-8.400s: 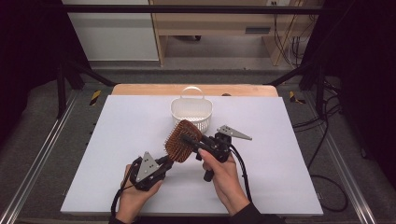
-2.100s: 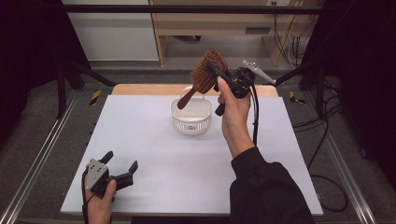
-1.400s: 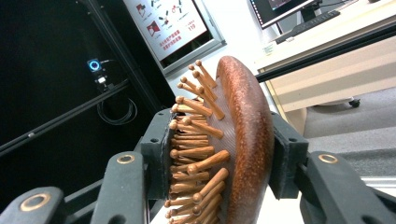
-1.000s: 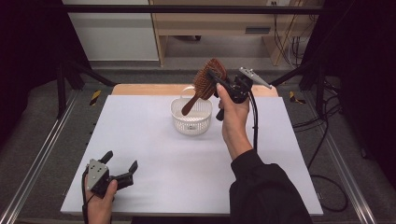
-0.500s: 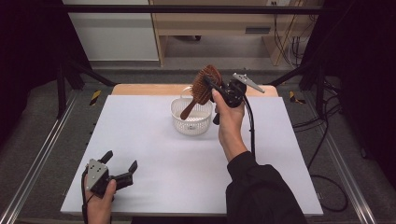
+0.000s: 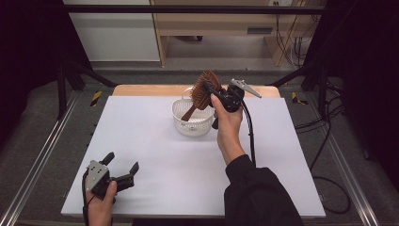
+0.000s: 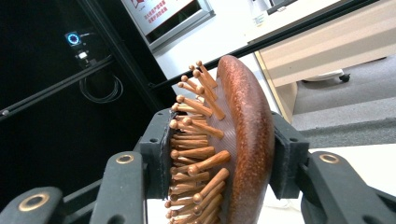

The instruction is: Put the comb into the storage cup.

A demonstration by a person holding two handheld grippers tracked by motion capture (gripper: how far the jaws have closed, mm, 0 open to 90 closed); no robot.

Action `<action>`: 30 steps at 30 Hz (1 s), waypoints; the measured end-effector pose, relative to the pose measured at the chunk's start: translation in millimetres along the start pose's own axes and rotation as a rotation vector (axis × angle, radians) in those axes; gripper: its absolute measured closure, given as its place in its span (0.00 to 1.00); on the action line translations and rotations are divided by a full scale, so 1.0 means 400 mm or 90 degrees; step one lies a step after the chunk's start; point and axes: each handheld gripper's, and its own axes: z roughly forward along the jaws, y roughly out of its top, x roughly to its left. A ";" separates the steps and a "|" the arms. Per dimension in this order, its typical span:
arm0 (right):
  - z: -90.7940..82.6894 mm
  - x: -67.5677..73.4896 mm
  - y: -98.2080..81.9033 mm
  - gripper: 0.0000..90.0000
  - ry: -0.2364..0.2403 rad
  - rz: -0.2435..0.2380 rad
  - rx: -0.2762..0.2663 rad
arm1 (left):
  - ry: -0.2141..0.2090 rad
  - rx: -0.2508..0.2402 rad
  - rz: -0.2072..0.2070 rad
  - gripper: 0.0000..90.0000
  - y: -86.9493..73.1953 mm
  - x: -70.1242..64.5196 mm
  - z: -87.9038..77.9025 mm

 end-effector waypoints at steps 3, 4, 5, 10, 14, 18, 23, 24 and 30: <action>0.004 -0.005 -0.009 0.56 -0.004 0.003 0.002 | -0.001 0.001 0.001 0.02 0.000 0.001 0.000; 0.005 -0.006 -0.011 0.56 -0.005 0.001 0.004 | -0.001 0.000 -0.001 0.02 0.000 0.001 0.000; 0.005 -0.006 -0.011 0.56 -0.005 0.001 0.004 | -0.001 0.000 -0.001 0.02 0.000 0.001 0.000; 0.009 -0.008 -0.019 0.56 -0.004 0.006 0.008 | -0.001 0.001 -0.005 0.02 -0.001 0.003 0.000; 0.011 -0.011 -0.025 0.56 -0.006 0.009 0.009 | -0.001 0.001 -0.005 0.02 -0.001 0.003 0.000; 0.013 -0.014 -0.030 0.56 -0.008 0.010 0.012 | -0.002 0.001 -0.006 0.02 -0.001 0.003 0.001; 0.015 -0.014 -0.034 0.56 -0.007 0.006 0.012 | -0.002 0.001 -0.006 0.02 -0.001 0.003 0.000; 0.015 -0.015 -0.035 0.56 -0.007 0.005 0.012 | -0.002 0.001 -0.007 0.02 -0.001 0.003 0.000; 0.018 -0.016 -0.045 0.56 -0.007 0.006 0.010 | -0.002 0.001 -0.006 0.02 0.000 0.003 -0.001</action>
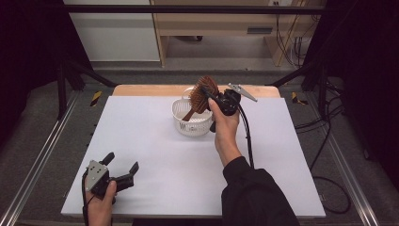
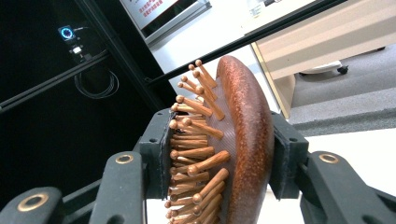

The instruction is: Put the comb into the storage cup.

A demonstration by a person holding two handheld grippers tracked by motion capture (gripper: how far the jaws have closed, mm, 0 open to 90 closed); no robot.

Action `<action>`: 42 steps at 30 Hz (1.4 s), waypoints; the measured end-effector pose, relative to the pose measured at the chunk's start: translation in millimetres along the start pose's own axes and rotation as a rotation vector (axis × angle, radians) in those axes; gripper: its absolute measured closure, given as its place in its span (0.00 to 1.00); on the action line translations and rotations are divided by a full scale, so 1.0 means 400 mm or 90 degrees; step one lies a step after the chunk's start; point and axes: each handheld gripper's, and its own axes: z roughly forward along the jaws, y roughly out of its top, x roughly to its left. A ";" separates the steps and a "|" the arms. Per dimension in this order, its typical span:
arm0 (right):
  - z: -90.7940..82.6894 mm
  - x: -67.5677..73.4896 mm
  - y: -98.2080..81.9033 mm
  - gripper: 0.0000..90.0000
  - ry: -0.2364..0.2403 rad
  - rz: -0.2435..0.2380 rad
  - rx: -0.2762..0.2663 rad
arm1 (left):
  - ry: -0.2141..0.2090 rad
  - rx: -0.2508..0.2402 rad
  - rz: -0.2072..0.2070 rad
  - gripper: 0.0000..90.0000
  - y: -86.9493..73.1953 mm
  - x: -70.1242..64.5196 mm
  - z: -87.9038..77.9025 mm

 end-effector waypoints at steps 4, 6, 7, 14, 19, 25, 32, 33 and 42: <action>0.001 0.002 -0.006 0.56 0.005 0.001 0.000 | -0.001 0.000 -0.001 0.02 0.000 -0.001 0.001; 0.003 0.003 -0.008 0.56 0.005 -0.002 0.001 | -0.002 0.001 -0.001 0.02 0.000 -0.002 0.002; 0.003 0.003 -0.008 0.56 0.005 -0.002 0.001 | -0.002 0.001 -0.001 0.02 0.000 -0.002 0.002; 0.012 0.007 -0.019 0.56 0.005 0.000 0.002 | -0.002 0.000 -0.003 0.02 0.000 -0.002 0.002; 0.015 0.006 -0.023 0.56 0.001 0.003 0.003 | -0.001 0.002 -0.001 0.02 0.000 -0.003 0.003; 0.019 0.002 -0.026 0.56 0.000 0.004 0.001 | -0.001 0.002 0.000 0.02 0.000 -0.003 0.003; 0.024 -0.006 -0.032 0.56 -0.003 0.010 -0.002 | -0.001 0.001 -0.001 0.02 0.000 -0.002 0.002; 0.025 -0.007 -0.033 0.56 -0.004 0.009 0.000 | -0.001 0.001 -0.001 0.02 0.000 -0.003 0.002; 0.026 -0.014 -0.045 0.56 -0.008 0.017 -0.002 | -0.002 -0.001 -0.001 0.02 0.001 -0.004 0.002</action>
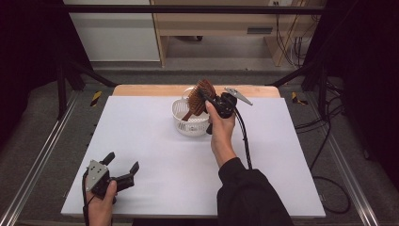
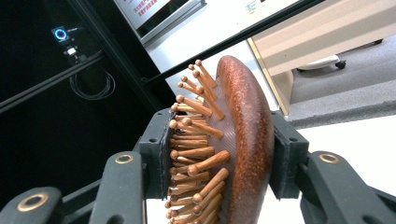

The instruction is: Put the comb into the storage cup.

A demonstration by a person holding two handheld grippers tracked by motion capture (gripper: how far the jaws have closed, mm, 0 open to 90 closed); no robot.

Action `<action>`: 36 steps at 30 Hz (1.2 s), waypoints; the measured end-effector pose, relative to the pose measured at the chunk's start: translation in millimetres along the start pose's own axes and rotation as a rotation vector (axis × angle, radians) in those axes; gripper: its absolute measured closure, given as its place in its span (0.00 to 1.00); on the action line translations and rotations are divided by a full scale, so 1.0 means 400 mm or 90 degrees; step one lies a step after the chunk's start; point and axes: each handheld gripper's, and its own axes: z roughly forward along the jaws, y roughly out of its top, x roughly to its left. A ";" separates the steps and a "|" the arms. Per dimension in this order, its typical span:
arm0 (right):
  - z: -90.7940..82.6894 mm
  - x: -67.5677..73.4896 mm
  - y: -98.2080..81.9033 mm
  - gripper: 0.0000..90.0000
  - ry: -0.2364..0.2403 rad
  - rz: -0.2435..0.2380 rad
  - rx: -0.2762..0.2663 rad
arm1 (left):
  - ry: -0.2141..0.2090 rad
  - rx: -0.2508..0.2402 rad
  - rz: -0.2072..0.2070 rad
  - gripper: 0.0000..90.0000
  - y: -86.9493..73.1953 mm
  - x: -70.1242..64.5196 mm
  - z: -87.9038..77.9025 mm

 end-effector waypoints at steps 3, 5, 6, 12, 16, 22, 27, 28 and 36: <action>0.001 -0.001 0.000 0.56 0.000 0.000 -0.001 | -0.002 0.001 0.000 0.02 0.000 -0.001 0.001; 0.001 -0.001 0.001 0.56 -0.001 0.002 0.001 | -0.002 0.002 0.000 0.02 -0.001 -0.001 0.001; 0.001 -0.001 0.001 0.56 -0.001 0.001 0.002 | -0.002 0.002 0.001 0.02 -0.001 -0.001 0.001; 0.000 -0.007 0.003 0.56 -0.001 0.002 0.006 | -0.002 0.001 0.001 0.02 -0.001 -0.001 0.001; -0.001 -0.010 0.003 0.56 0.000 0.002 0.008 | -0.003 0.002 0.001 0.02 -0.001 -0.001 0.001; -0.005 -0.013 0.004 0.55 0.001 -0.001 0.012 | -0.005 0.003 0.001 0.02 -0.001 -0.001 0.002; -0.010 -0.024 0.004 0.55 -0.002 0.001 0.014 | -0.006 0.005 0.002 0.02 -0.002 -0.002 0.002; -0.011 -0.026 0.004 0.55 -0.003 0.002 0.015 | -0.007 0.005 0.002 0.02 -0.002 -0.002 0.003; -0.020 -0.042 0.002 0.53 -0.006 -0.001 0.021 | -0.009 0.007 0.003 0.02 -0.002 -0.003 0.004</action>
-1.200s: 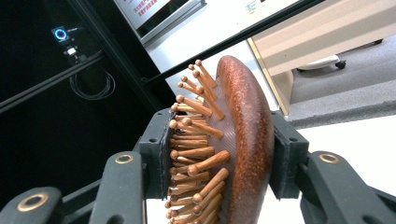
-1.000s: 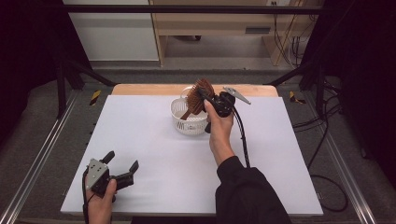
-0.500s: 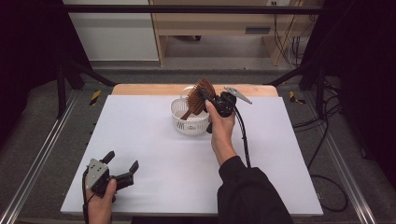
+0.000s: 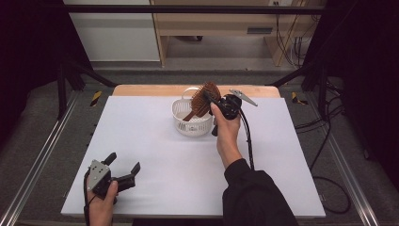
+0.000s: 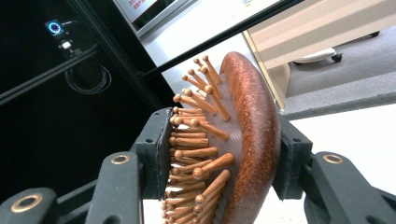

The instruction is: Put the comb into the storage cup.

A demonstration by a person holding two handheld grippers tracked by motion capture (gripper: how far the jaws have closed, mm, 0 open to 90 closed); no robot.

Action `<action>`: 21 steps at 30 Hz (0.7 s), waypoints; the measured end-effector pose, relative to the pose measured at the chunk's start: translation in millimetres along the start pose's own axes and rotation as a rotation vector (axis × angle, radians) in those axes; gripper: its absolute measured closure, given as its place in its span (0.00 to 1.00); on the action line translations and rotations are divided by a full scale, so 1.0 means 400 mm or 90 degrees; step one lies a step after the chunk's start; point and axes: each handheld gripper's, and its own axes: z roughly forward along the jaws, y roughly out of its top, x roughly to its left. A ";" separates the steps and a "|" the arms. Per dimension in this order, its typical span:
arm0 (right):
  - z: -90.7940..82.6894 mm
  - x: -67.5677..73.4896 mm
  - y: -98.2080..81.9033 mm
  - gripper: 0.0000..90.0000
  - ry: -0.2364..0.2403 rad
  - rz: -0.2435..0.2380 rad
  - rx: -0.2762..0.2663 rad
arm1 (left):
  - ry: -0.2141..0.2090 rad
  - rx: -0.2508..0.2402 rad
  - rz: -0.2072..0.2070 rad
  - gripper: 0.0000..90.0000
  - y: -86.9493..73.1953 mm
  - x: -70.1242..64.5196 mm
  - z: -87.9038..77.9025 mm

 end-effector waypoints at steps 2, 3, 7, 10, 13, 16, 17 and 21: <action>-0.001 -0.005 -0.001 0.53 -0.004 -0.006 0.001 | 0.000 0.001 0.000 0.02 0.000 0.000 0.000; -0.001 -0.005 -0.001 0.53 -0.004 -0.006 0.001 | 0.000 0.001 0.000 0.02 0.000 0.000 0.000; -0.003 -0.016 -0.002 0.52 -0.008 0.002 0.003 | -0.001 0.001 -0.001 0.02 0.000 0.000 0.000; -0.007 -0.026 -0.005 0.52 -0.008 0.002 0.004 | -0.002 0.002 0.000 0.02 -0.001 -0.001 0.001; -0.008 -0.029 -0.005 0.51 -0.008 0.003 0.006 | -0.003 0.003 0.001 0.02 -0.001 -0.002 0.001; -0.008 -0.032 -0.005 0.51 -0.009 0.002 0.009 | -0.003 0.003 0.001 0.02 -0.001 -0.002 0.001; -0.008 -0.033 -0.005 0.51 -0.008 0.000 0.009 | -0.003 0.003 0.001 0.02 -0.001 -0.001 0.002; -0.007 -0.036 -0.005 0.50 -0.011 -0.006 0.012 | -0.003 0.002 0.000 0.02 -0.001 -0.001 0.001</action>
